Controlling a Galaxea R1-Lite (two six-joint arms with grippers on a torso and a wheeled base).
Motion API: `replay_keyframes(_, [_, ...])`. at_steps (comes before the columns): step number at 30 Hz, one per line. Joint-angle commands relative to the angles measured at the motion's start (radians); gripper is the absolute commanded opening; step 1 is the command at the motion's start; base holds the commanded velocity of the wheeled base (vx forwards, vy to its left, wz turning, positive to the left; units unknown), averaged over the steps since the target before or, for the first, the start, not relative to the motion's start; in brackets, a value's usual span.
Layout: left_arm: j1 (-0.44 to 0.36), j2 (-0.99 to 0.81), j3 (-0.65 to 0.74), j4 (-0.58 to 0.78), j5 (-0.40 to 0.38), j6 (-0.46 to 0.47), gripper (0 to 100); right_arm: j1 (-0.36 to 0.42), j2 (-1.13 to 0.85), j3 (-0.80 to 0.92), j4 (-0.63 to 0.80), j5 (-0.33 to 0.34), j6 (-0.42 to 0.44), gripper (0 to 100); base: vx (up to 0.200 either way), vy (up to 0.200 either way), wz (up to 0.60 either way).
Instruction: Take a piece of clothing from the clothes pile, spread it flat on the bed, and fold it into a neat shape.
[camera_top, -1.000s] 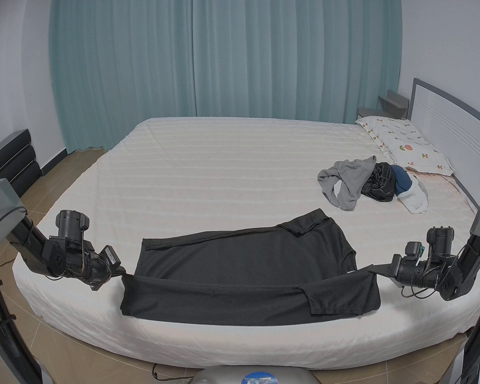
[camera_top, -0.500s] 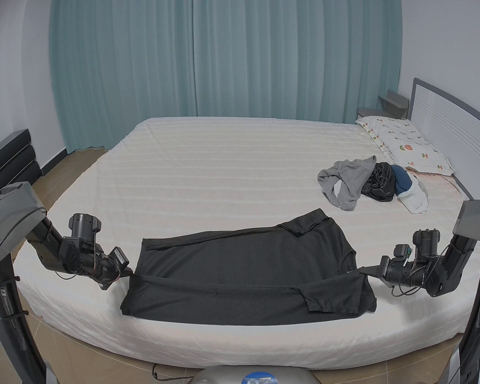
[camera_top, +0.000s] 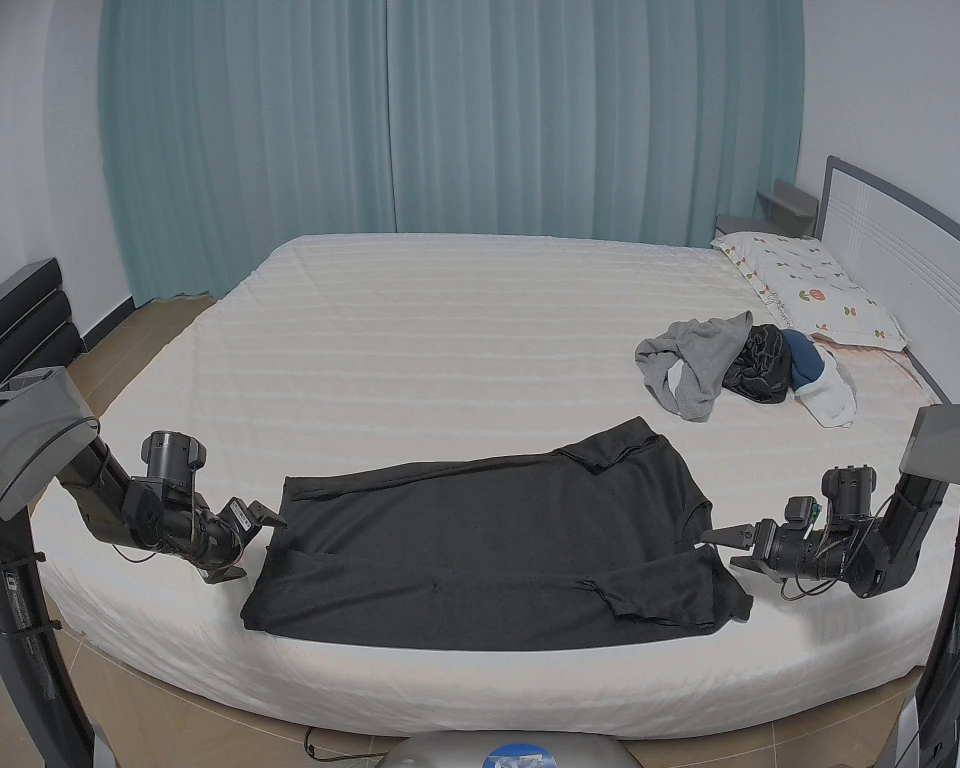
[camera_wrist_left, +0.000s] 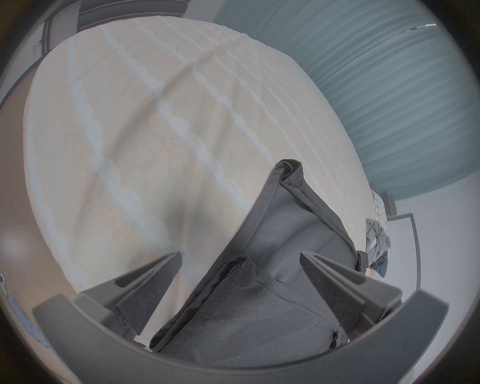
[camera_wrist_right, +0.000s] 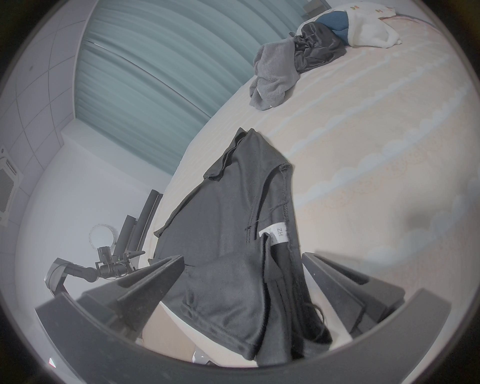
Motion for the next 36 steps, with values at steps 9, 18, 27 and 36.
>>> replay_keyframes(9, [0.015,-0.013,0.011,-0.009,0.001,-0.068,100,-0.036,-0.058,0.042,-0.001,0.017,0.094,100,0.022,0.000,0.00])
replay_keyframes(18, [0.017,-0.044,0.016,-0.008,-0.002,-0.071,100,-0.036,-0.058,0.042,-0.001,0.017,0.101,100,0.178,0.000,0.00])
replay_keyframes(27, [0.028,-0.048,0.008,-0.008,-0.004,-0.101,100,-0.034,-0.058,0.041,-0.001,0.016,0.102,100,0.000,0.000,0.00])
replay_keyframes(36, [0.028,-0.067,0.028,-0.040,-0.010,-0.101,100,0.048,-0.102,0.011,-0.061,-0.107,0.200,100,0.000,0.000,0.00])
